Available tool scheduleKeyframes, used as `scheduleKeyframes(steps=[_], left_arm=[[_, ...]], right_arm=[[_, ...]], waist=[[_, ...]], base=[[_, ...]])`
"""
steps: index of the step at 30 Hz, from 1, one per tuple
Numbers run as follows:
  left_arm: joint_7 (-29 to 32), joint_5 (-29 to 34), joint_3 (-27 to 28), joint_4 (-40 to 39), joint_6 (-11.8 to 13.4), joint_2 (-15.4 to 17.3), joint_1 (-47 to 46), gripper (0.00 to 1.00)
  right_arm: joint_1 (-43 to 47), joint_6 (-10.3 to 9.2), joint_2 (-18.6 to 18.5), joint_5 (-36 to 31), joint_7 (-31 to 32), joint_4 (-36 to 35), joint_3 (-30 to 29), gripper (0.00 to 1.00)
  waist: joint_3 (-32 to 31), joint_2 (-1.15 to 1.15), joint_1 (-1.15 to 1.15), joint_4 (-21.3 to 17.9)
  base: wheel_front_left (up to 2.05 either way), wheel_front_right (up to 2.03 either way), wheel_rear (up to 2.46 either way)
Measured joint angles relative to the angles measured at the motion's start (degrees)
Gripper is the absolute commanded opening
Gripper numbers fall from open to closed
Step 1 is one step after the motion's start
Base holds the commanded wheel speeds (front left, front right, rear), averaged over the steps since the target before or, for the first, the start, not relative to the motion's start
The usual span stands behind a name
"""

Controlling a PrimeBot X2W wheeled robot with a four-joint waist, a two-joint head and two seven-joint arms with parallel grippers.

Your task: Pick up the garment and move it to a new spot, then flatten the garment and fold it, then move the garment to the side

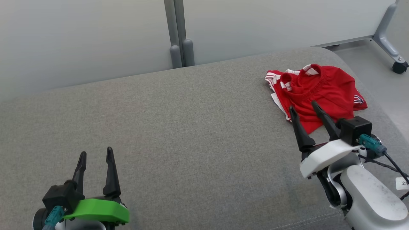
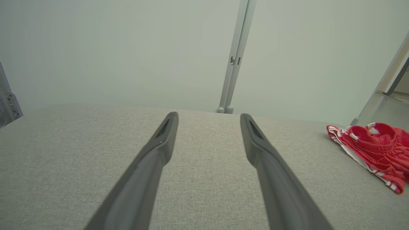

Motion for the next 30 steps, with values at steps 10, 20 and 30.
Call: scheduleKeyframes(steps=[10, 20, 30], left_arm=[[-0.49, 0.78, 1.53, -0.98, 0.01, 0.0, 3.35, 1.0], [-0.69, 0.8, 1.91, -1.74, 0.01, 0.0, 4.65, 1.0], [-0.99, 1.23, 2.14, -2.88, 0.01, 0.0, 4.71, 1.0]], right_arm=[[5.71, 0.0, 2.23, -3.15, 0.0, -2.76, -4.79, 1.0], [8.79, 0.0, 3.79, -6.15, 0.0, -5.14, -7.56, 1.0], [10.09, 0.0, 5.03, -7.93, 0.0, -6.88, -9.14, 1.0]], waist=[[-0.3, 0.0, 0.0, 0.45], [0.19, 0.0, 0.0, 0.9], [0.78, 0.0, 0.0, 1.02]], base=[[0.0, 0.0, 0.0], [0.0, 0.0, 0.0], [0.0, 0.0, 0.0]])
